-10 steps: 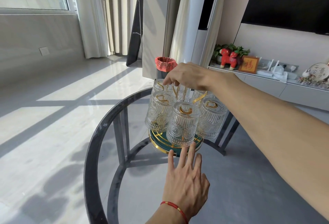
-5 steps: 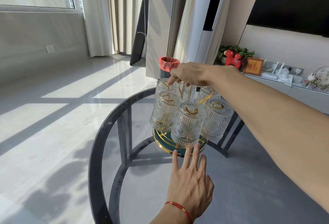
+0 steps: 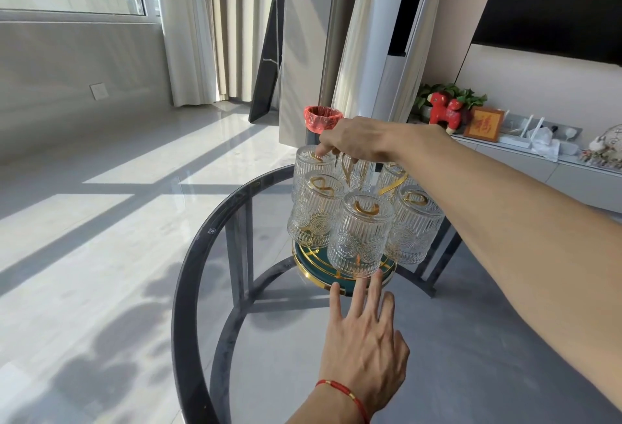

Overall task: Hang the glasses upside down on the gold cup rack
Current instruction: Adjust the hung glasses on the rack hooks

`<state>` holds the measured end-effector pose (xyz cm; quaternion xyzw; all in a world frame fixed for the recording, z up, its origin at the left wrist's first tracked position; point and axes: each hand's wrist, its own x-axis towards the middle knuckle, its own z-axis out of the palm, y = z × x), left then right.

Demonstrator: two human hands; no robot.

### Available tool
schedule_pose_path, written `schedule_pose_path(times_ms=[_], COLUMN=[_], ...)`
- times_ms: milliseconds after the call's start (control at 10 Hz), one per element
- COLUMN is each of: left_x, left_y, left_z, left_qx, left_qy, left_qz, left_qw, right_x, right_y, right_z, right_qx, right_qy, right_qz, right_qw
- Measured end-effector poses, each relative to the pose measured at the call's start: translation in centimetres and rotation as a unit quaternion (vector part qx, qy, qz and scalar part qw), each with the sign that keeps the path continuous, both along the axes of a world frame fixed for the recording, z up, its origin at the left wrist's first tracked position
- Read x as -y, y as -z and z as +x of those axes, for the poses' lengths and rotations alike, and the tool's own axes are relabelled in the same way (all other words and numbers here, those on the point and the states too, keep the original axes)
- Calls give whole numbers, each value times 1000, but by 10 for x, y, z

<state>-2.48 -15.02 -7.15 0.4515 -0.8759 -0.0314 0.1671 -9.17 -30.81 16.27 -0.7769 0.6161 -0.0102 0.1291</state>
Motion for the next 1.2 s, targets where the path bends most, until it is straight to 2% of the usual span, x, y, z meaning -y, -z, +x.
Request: schedule_pose_path(times_ms=[600,800,1000,1200], left_x=[-1,-1,-1,-2], left_y=[3,1,-1,-1], left_z=[-1,0,0,1], left_qx=[3,3,2,11], left_qy=[-7,-4,-11,-20], left_qz=[-15,-15,-21,-25], left_qw=[1000,1000,1000,999], right_x=[4,4,1,4], right_y=[6,4,6,7], right_z=[1,-4,-16,-14], right_qx=[-25,-52,-28,-27], right_qy=[-9,-32,-59,-28], right_qz=[-11,-69,-50,-41], right_qw=[1000,996,997,998])
